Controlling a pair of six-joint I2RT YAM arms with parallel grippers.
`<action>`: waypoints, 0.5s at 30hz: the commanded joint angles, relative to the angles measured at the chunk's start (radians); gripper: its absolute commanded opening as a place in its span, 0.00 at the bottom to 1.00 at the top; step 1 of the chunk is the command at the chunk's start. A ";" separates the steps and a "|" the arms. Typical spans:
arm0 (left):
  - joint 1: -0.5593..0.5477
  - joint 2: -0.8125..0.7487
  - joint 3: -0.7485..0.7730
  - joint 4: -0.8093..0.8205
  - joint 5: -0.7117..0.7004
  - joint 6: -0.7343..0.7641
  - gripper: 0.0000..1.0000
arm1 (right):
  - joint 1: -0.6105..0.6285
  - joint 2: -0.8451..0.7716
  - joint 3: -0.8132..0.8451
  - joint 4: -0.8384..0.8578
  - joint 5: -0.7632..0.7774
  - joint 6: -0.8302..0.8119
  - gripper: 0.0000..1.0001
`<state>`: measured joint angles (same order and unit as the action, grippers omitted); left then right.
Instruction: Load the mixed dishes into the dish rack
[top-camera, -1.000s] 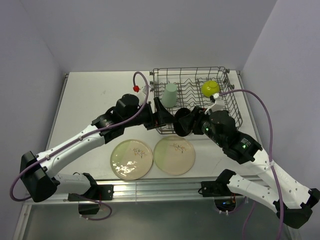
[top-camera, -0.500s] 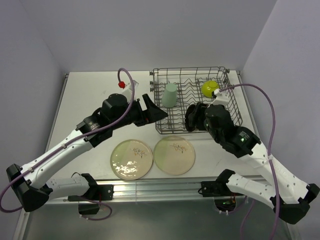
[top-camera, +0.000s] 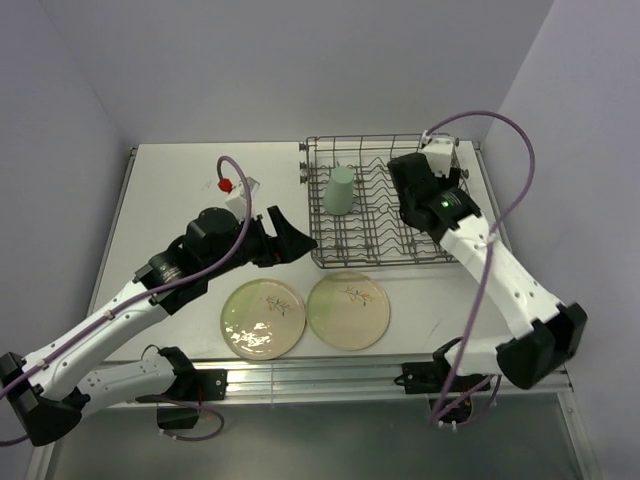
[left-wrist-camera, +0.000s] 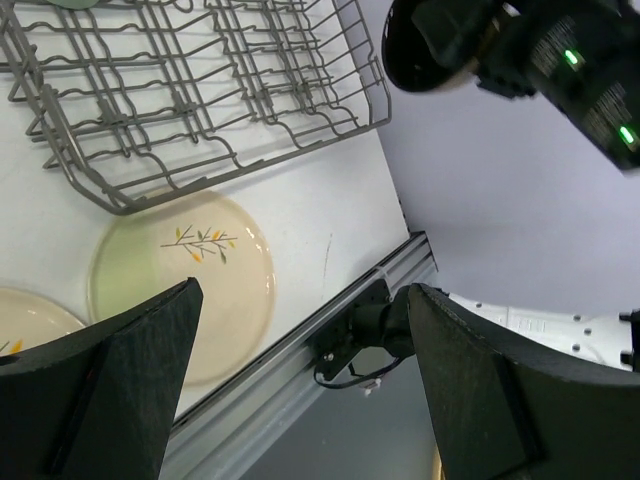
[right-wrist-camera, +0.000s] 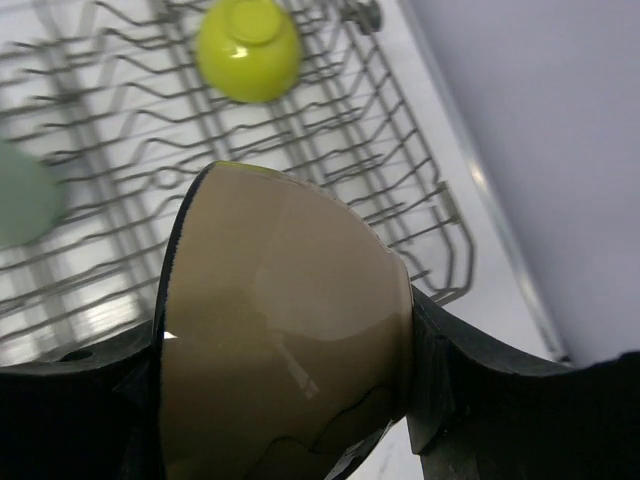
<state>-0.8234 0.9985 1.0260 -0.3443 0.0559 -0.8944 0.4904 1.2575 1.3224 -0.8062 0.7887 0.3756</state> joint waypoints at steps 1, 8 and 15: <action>0.004 -0.058 -0.032 0.050 0.022 0.035 0.90 | -0.030 0.107 0.084 -0.019 0.213 -0.069 0.00; 0.007 -0.127 -0.075 0.070 0.073 0.048 0.90 | -0.081 0.345 0.201 -0.080 0.349 -0.086 0.00; 0.009 -0.150 -0.132 0.120 0.124 0.045 0.90 | -0.151 0.578 0.279 -0.229 0.429 -0.010 0.00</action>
<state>-0.8188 0.8635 0.9142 -0.2871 0.1371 -0.8753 0.3805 1.7939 1.5417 -0.9516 1.0897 0.3149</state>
